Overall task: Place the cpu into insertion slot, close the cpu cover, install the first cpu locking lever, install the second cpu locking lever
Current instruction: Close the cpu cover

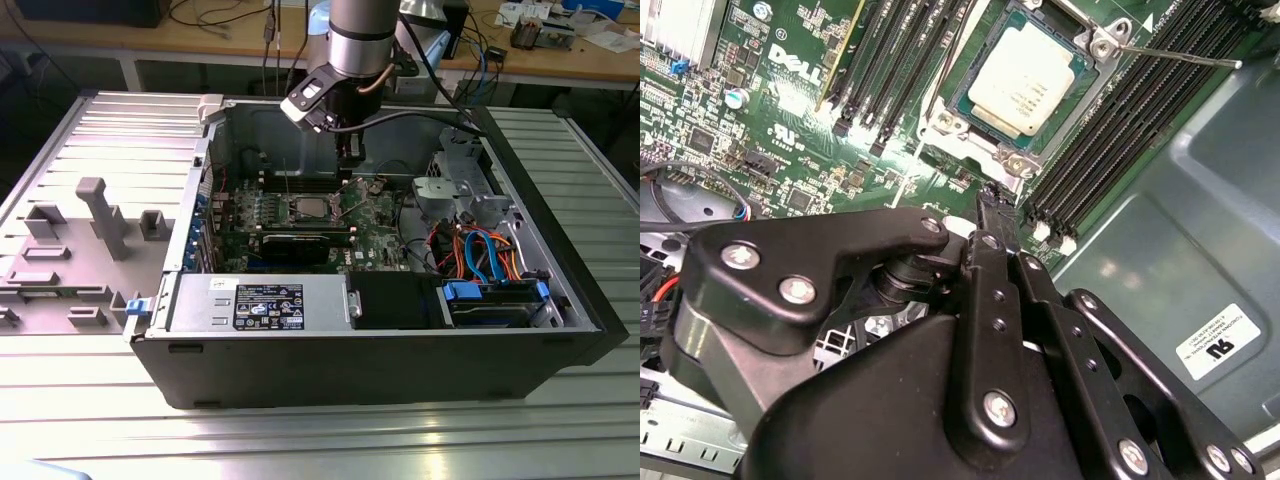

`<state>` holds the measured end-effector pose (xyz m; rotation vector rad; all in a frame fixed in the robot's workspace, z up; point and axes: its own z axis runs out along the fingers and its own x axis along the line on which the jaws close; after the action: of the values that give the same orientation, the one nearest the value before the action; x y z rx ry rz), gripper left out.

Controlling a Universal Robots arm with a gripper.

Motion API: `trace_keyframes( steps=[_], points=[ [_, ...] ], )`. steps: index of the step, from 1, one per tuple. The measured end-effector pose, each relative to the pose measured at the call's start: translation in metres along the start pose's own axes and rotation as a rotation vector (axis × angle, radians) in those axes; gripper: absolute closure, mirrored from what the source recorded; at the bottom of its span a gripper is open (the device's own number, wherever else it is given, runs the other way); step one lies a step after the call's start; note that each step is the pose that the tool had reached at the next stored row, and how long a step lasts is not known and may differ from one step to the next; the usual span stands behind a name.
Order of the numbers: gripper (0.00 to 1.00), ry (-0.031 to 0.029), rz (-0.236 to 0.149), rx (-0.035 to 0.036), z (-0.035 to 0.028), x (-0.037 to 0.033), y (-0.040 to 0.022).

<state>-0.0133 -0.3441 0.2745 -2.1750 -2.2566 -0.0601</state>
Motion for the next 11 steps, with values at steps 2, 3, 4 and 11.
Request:
trace_keyframes(
  steps=[2,3,4,11],
  points=[
    [0.89,0.0001,0.0,0.0,0.0,0.0,0.0004],
    [0.89,0.0,0.0,0.0,0.0,0.0,0.0007],
    [0.89,0.0,0.0,0.0,0.0,0.0,0.0009],
    [0.89,0.0,0.0,0.0,0.0001,-0.0001,0.0023]
  ],
)
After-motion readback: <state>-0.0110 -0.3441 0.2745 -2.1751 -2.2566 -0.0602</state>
